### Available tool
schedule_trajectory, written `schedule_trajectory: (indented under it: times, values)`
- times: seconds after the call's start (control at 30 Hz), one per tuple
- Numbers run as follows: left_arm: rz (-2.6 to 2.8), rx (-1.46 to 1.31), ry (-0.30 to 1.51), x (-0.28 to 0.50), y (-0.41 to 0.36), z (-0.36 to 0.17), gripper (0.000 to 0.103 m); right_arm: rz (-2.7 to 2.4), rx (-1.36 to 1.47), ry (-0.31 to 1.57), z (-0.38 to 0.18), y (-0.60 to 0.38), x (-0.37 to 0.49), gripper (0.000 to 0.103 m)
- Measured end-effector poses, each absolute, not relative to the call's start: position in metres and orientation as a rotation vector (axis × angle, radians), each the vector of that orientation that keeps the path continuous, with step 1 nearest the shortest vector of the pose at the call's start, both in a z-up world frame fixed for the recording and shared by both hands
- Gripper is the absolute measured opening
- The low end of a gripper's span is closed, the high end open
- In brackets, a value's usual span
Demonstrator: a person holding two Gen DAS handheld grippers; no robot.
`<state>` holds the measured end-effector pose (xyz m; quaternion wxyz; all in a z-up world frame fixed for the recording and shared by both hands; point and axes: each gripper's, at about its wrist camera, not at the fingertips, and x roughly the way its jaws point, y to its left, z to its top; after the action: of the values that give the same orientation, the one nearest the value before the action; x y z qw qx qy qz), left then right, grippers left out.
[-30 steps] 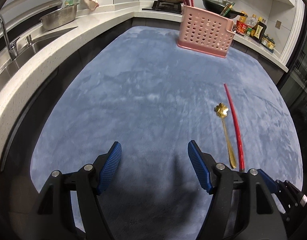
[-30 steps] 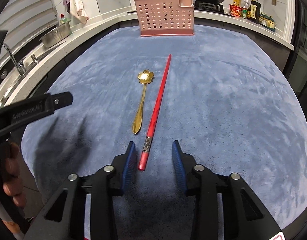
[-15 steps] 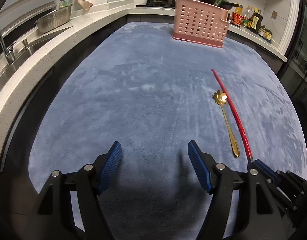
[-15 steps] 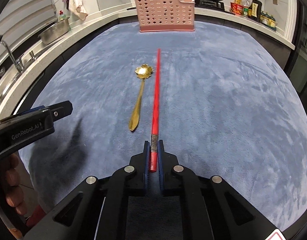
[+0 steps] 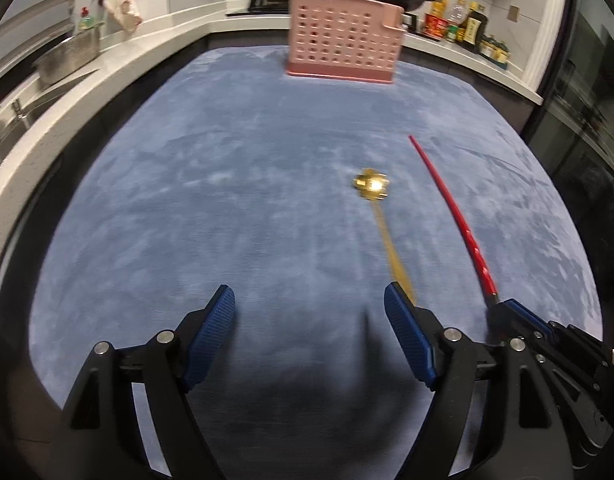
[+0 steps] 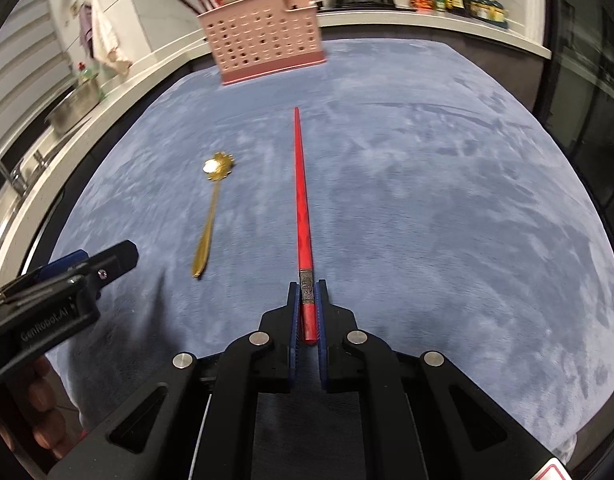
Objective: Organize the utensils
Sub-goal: 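Grasp the red chopstick end with the right tool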
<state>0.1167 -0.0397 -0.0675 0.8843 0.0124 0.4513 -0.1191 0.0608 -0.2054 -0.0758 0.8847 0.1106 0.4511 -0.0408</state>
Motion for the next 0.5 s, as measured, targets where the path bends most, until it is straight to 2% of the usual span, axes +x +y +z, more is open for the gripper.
schedule_trajectory:
  times: [0.27, 0.43, 0.47, 0.5]
  values:
    - [-0.313, 0.046, 0.946, 0.118, -0.072, -0.077, 0.072, -0.107, 0.277, 0.939, -0.077, -0.221, 0.054, 0.007]
    - [-0.331, 0.038, 0.984, 0.121, -0.077, -0.086, 0.052, -0.103, 0.29, 0.941, -0.079, -0.222, 0.054, 0.007]
    - [-0.331, 0.035, 0.992, 0.122, -0.077, -0.089, 0.044, -0.101, 0.291, 0.941, -0.08, -0.222, 0.054, 0.007]
    - [-0.325, 0.035, 0.993, 0.122, -0.076, -0.091, 0.042, -0.1, 0.291, 0.942, -0.08, -0.222, 0.055, 0.007]
